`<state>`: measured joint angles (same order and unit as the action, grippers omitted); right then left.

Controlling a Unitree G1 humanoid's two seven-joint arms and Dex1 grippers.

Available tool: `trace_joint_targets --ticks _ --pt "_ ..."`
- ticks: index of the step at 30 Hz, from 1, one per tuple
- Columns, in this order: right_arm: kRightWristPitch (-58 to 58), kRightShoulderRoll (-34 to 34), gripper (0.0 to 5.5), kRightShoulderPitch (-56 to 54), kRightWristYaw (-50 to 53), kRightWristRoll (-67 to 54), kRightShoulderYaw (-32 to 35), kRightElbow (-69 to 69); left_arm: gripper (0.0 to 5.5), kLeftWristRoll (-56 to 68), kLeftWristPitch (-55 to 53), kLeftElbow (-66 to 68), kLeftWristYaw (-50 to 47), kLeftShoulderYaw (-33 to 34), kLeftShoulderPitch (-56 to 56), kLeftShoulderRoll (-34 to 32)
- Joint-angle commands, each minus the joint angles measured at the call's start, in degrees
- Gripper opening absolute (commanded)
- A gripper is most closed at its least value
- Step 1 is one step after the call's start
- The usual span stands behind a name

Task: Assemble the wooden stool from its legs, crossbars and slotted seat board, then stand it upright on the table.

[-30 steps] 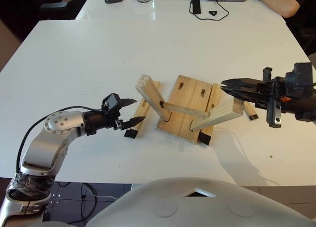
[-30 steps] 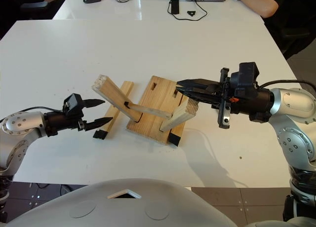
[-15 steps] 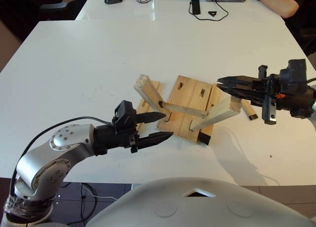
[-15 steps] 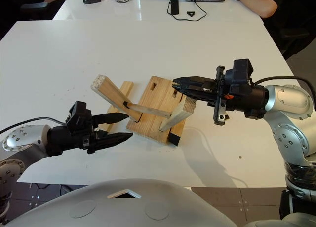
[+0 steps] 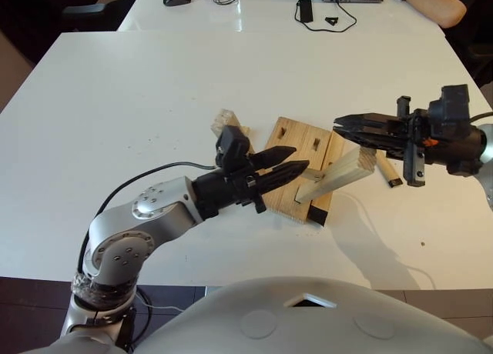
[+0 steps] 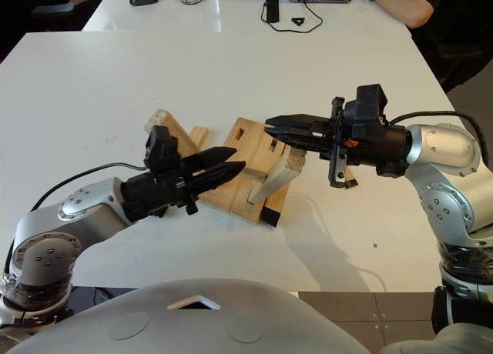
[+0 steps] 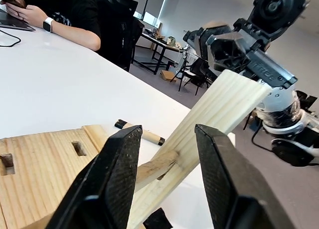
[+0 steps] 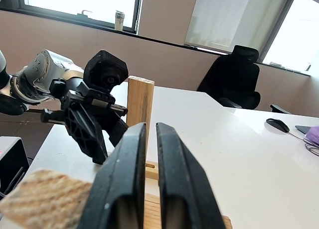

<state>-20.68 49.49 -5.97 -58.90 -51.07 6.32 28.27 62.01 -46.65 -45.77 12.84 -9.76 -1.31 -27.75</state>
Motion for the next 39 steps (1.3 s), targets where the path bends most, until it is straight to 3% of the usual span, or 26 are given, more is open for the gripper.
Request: trace_joint_targets --ticks 1,13,19,31,39 --pt "-2.31 0.14 0.35 -0.02 -0.75 3.30 -2.36 -1.09 1.96 -6.78 -0.38 1.32 -0.49 -3.53 -1.23 -0.32" --pt "-2.42 0.54 0.35 -1.90 -2.20 4.44 -3.64 -2.40 1.96 -26.48 3.21 12.17 4.71 -13.25 3.18 -4.94" --pt "-2.65 0.69 0.35 -1.97 -2.34 4.29 -3.53 -2.15 1.96 -29.26 6.65 11.17 8.25 -13.36 4.83 -6.56" --pt "-2.86 -1.58 0.35 -1.13 2.22 2.37 -0.38 -1.25 1.96 -15.38 8.37 -0.40 14.74 4.99 6.73 -9.59" --pt "-8.15 -2.48 0.35 -1.26 4.61 -8.62 8.47 -0.35 1.96 -12.29 12.04 -1.98 31.30 19.66 20.88 -19.59"
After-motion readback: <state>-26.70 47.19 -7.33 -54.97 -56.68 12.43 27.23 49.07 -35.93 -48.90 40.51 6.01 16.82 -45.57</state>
